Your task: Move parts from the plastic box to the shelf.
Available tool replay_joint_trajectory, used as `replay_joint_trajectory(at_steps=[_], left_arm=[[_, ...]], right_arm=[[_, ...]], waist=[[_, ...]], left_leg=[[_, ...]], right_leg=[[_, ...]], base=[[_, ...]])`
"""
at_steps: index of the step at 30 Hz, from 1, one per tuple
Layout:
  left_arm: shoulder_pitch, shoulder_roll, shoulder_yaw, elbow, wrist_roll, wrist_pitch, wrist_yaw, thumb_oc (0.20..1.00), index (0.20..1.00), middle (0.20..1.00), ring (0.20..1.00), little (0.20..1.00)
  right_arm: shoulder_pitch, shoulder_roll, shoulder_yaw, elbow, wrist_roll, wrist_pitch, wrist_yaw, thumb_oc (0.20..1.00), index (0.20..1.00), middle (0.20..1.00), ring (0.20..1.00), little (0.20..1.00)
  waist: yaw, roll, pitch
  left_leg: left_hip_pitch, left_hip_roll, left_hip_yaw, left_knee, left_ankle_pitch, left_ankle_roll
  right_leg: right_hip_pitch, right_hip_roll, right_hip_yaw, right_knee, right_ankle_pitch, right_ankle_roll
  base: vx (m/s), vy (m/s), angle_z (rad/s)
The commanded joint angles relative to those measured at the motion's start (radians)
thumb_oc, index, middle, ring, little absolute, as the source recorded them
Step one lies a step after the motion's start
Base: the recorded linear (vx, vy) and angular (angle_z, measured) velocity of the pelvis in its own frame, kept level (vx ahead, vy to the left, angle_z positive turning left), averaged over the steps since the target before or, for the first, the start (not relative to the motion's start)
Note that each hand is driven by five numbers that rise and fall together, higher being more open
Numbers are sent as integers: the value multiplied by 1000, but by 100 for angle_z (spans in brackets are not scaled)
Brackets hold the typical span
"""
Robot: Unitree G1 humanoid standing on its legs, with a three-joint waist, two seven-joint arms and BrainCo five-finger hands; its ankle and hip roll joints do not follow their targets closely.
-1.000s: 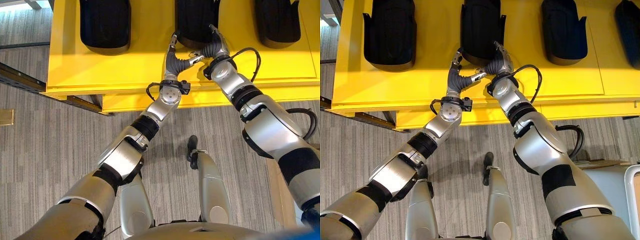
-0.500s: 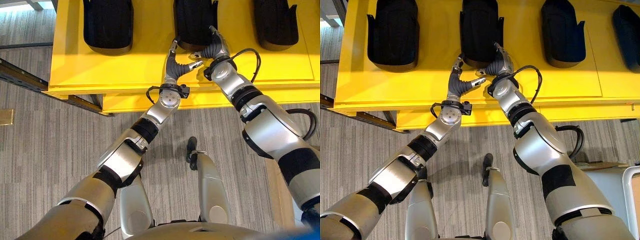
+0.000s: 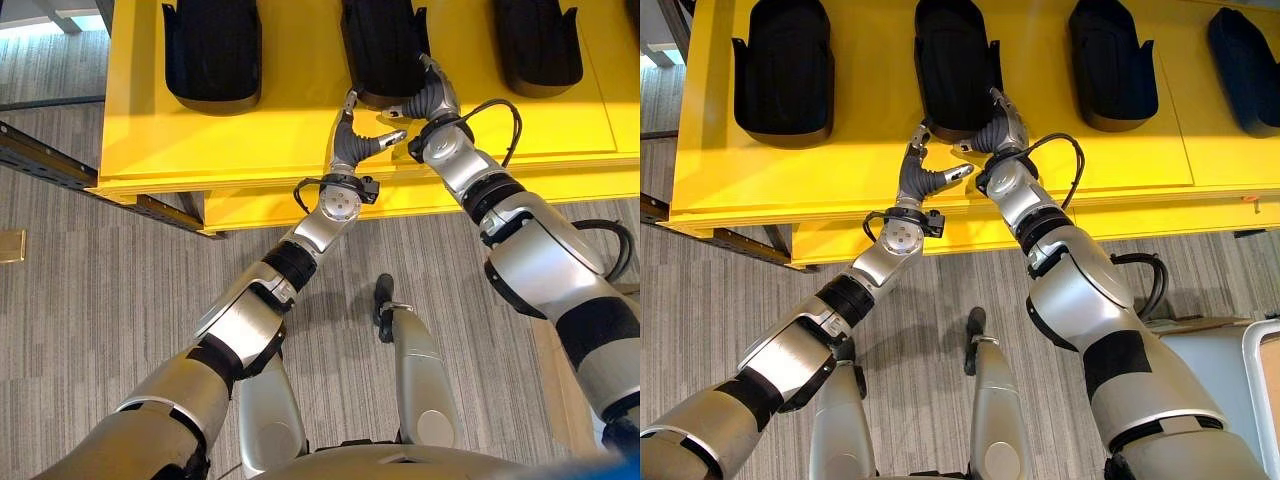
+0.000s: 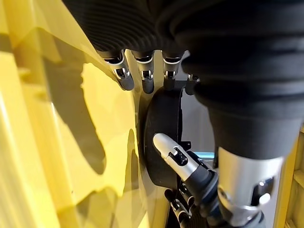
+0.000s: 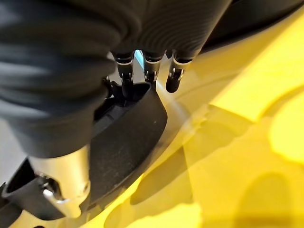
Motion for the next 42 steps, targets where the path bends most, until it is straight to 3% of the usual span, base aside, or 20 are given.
replay_joint_trajectory(at_steps=[1, 9, 24, 30, 37, 41, 42], left_arm=[[-52, -37, -28, -3, 12, -31, -29, 1000, 1000, 1000, 1000, 1000], [-31, 12, 10, -45, 25, -33, -21, 1000, 1000, 1000, 1000, 1000], [11, 238, 240, -334, 173, -70, 61, 1000, 1000, 1000, 1000, 1000], [59, 276, 280, -423, 212, -72, 53, 1000, 1000, 1000, 1000, 1000], [155, 322, 336, -566, 222, -91, 8, 1000, 1000, 1000, 1000, 1000], [278, 363, 391, -691, 148, -118, -62, 1000, 1000, 1000, 1000, 1000], [365, 376, 417, -748, 80, -139, -110, 1000, 1000, 1000, 1000, 1000]], right_arm=[[-71, -27, -5, -36, -23, -37, -25, 1000, 1000, 1000, 1000, 1000], [-46, -77, -29, -169, -29, -50, -34, 1000, 1000, 1000, 1000, 1000], [96, -291, -179, -492, -101, -63, -42, 1000, 1000, 1000, 1000, 1000], [167, -340, -241, -582, -102, -72, -37, 1000, 1000, 1000, 1000, 1000], [364, -376, -390, -785, -50, -126, -30, 1000, 1000, 1000, 1000, 1000], [603, -362, -525, -1015, 11, -195, 1, 1000, 1000, 1000, 1000, 1000], [744, -334, -588, -1127, 26, -234, 18, 1000, 1000, 1000, 1000, 1000]], waist=[[-6, -5, 20], [-12, -10, 9], [-16, -10, -25], [-19, -10, -31], [-26, -9, -36], [-29, -7, -41], [-30, -3, -43]], left_leg=[[-49, 6, 5, -65, 114, 63], [-40, 13, 9, -62, 109, 61], [-40, 18, 17, -56, 91, 57], [-43, 20, 20, -58, 95, 59], [-30, 22, 23, -56, 83, 58], [-13, 20, 24, -62, 88, 63], [10, 21, 25, -64, 79, 63]], right_leg=[[40, -3, -8, 74, -48, 15], [49, -4, -10, 71, -46, 17], [48, -4, -5, 72, -54, 20], [48, -3, -7, 65, -49, 19], [62, -4, -6, 61, -55, 22], [87, -2, -9, 44, -46, 23], [115, -2, -11, 37, -53, 29]], base=[[0, 0, 0], [0, 0, 0], [0, -2, 1], [0, 0, 0], [0, 0, 0], [13, 1, -1], [45, -1, -4]])
